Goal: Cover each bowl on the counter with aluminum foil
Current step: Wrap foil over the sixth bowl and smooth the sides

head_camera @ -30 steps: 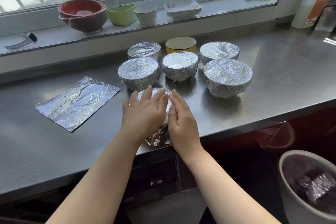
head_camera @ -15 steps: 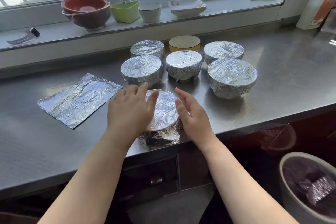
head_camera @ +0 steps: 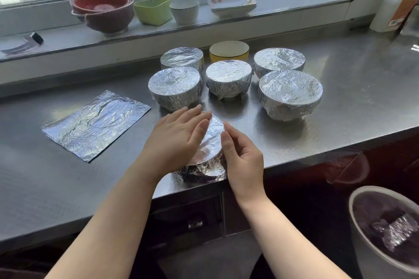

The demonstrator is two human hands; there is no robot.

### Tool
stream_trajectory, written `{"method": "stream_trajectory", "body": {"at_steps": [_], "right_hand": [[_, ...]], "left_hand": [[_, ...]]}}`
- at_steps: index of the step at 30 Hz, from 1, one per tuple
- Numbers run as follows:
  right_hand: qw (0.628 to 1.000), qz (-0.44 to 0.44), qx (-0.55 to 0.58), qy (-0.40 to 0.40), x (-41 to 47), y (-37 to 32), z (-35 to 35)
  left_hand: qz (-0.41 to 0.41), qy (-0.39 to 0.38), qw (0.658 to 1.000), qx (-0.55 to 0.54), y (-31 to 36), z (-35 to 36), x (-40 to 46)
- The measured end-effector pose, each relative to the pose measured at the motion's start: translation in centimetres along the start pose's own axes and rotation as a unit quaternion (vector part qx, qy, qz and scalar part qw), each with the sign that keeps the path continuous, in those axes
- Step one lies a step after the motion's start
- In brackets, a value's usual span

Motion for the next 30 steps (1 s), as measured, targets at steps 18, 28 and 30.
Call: {"method": "stream_trajectory", "body": {"at_steps": [18,28,30], "right_hand": [[0.995,0.057,-0.063,0.043,1.1,0.4,-0.3],[0.992,0.066,-0.108,0.017,1.4,0.2,-0.3],[0.993,0.061,-0.100,0.017,1.3,0.1,-0.3]], "left_hand": [[-0.002,0.026,1.000,0.005,-0.1,0.2,0.1],[-0.003,0.034,0.999,0.003,-0.2,0.3,0.1],[-0.003,0.036,0.999,0.002,-0.1,0.2,0.0]]}}
Point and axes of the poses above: each hand's wrist, its own x-axis towards the middle knuckle, its own z-axis out of the palm, y = z × x, the point moved 5 cm from there along x, towards the middle knuckle, and after that the axes turned 2 degrees about z, right-handed, at the moved point
